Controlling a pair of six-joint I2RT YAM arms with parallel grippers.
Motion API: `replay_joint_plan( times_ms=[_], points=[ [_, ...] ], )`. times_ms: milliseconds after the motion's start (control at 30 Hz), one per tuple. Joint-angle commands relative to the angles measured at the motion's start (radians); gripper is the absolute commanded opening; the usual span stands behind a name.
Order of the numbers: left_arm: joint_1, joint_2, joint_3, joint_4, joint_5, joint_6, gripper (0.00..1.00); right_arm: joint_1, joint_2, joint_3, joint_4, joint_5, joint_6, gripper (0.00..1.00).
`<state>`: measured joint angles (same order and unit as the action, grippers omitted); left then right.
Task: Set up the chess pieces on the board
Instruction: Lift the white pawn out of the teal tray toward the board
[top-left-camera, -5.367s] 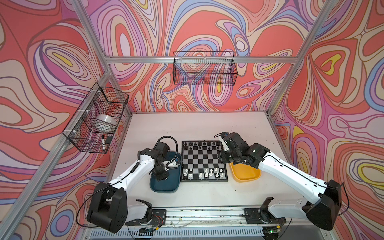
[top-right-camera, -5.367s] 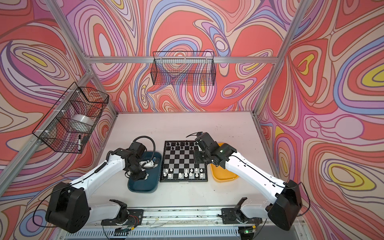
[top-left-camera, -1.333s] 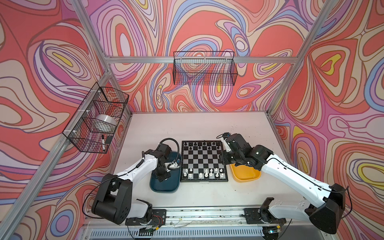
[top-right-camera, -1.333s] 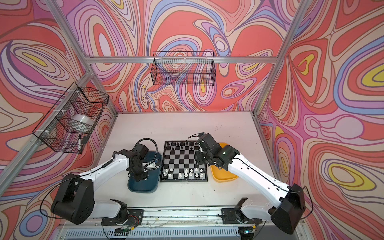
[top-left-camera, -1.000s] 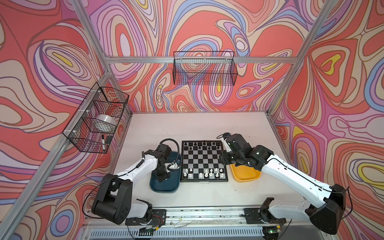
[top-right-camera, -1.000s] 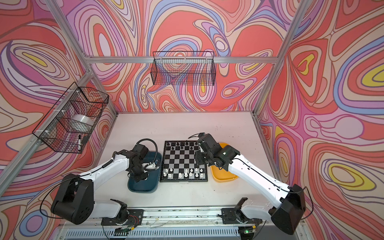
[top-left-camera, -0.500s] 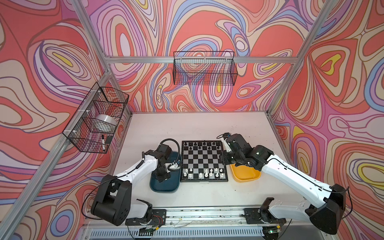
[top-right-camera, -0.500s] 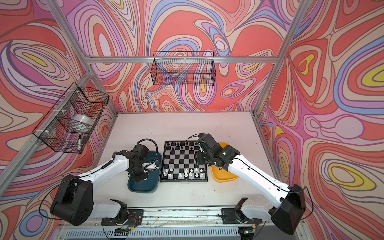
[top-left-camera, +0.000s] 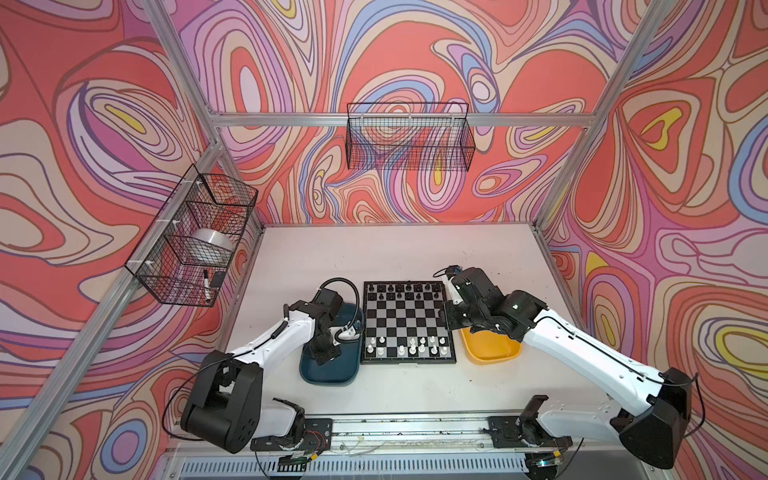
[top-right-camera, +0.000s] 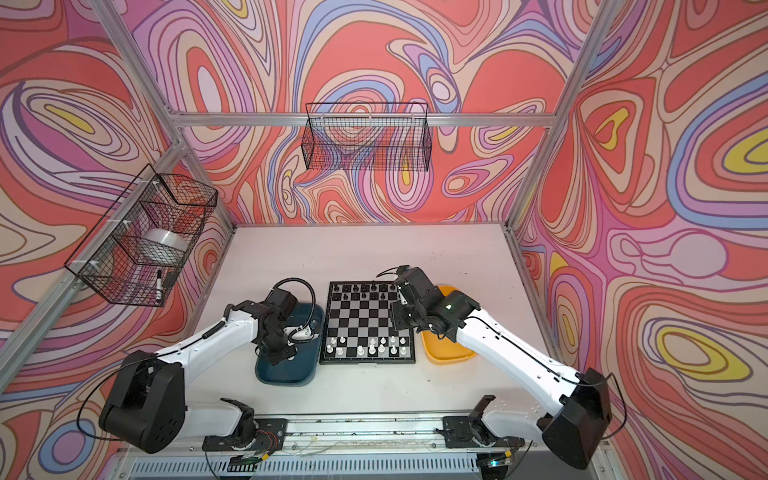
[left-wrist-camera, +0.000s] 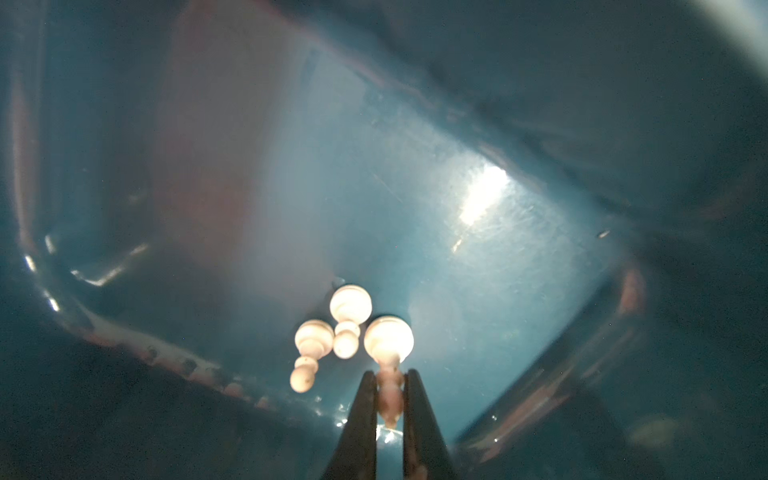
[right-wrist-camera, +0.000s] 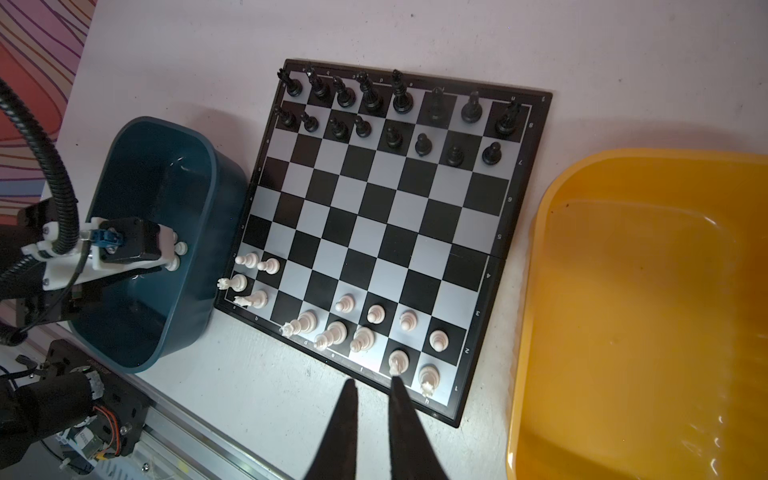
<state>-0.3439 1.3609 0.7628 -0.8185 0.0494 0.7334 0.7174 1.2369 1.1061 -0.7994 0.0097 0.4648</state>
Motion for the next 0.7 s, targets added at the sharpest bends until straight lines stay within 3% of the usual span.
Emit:
replay_joint_plan(
  times_ms=[0,667],
  points=[
    [-0.009,-0.023,-0.010,-0.028,-0.005,0.020,0.10,0.008,-0.004,-0.013,0.009,0.007,0.000,0.15],
    [-0.029,-0.037,0.094,-0.142,-0.014,0.035,0.10,0.007,0.008,-0.019,0.027,0.004,-0.002,0.15]
  ],
)
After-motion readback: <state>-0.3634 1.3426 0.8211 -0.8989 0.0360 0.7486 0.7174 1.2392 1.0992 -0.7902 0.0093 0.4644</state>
